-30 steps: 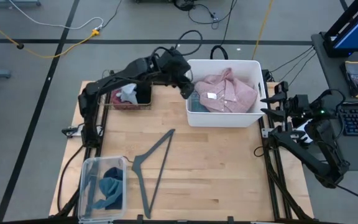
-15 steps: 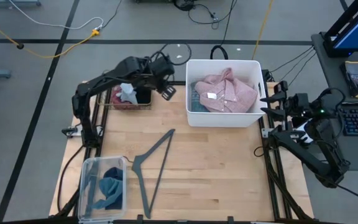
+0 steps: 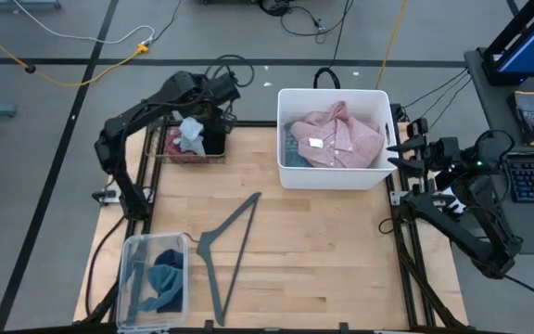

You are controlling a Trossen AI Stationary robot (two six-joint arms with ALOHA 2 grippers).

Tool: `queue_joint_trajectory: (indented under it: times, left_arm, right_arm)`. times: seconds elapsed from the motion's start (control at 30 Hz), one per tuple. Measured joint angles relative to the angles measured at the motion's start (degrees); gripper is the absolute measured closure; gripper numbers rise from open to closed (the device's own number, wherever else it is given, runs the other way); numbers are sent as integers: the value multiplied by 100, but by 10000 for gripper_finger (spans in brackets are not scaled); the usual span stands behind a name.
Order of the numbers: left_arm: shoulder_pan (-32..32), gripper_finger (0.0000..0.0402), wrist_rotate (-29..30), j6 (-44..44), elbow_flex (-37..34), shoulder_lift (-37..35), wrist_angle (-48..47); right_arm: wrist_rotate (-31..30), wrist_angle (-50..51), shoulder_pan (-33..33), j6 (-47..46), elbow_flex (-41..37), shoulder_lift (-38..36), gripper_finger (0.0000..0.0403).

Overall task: Pick & Place Cloths
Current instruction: Adjust the black undergarment in the gold wire basket

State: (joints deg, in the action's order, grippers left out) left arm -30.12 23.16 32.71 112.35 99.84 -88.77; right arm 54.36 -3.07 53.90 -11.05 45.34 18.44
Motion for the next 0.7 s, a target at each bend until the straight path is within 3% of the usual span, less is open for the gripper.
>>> queue_joint_trajectory:
  times: [0.23, 0.4, 0.57, 0.7]
  left_arm:
    - [-343, 309, -429, -549, -1605, -776, 1472]
    - [-388, 309, -524, -1261, -2566, -928, 2395]
    - [-496, 309, -578, -1863, -2937, -825, 2931]
    - [-702, 309, -954, -2071, -2935, -772, 3079]
  right_arm:
    - [3, 2, 1, 100, 0, 173, 317]
    - [3, -42, 1, 144, 0, 487, 319]
    - [147, -315, -1, 149, 0, 708, 319]
    - [159, -361, -1, 145, 2, 726, 319]
